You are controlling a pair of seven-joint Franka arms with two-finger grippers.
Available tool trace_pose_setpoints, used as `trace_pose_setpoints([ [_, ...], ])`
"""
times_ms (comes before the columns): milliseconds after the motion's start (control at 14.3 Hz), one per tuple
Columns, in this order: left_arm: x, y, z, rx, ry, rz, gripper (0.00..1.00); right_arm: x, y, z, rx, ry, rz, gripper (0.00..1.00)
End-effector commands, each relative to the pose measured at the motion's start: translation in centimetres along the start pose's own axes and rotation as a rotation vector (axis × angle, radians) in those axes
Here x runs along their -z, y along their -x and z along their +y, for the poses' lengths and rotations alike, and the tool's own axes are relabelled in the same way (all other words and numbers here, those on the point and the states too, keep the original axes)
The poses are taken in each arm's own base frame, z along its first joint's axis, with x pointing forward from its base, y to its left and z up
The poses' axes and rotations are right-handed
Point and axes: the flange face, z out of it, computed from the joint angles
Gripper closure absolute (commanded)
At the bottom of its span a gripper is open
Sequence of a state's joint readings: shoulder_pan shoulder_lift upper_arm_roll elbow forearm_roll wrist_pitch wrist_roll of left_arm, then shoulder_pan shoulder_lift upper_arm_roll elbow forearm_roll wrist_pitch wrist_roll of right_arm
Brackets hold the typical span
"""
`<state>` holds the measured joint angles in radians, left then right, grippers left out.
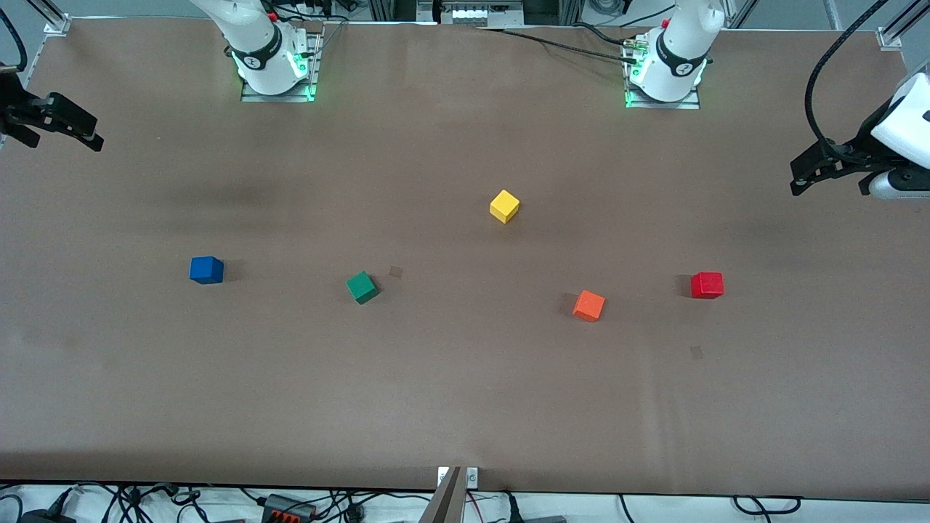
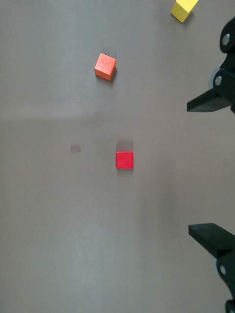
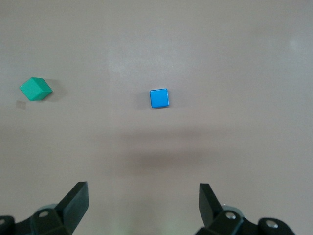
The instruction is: Pass red block to right arm, stack on blue
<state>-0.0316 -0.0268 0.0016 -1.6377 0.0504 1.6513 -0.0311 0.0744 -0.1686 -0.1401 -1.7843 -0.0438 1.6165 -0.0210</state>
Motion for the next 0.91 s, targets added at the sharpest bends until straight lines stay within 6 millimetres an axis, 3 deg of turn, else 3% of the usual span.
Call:
trace_pose_setpoints([
  [0, 0.5, -0.4, 0.1, 0.000, 0.020, -0.004, 0.00, 0.2, 0.5, 0.3, -0.001, 0.007, -0.001, 0.00],
  [489, 0.5, -0.4, 0.1, 0.000, 0.020, -0.004, 0.00, -0.4, 0.1, 0.0, 0.002, 0.007, -0.013, 0.00],
  [838, 0.5, -0.4, 0.1, 0.001, 0.020, -0.004, 0.00, -2.2, 0.1, 0.1, 0.011, 0.009, -0.080, 0.00],
])
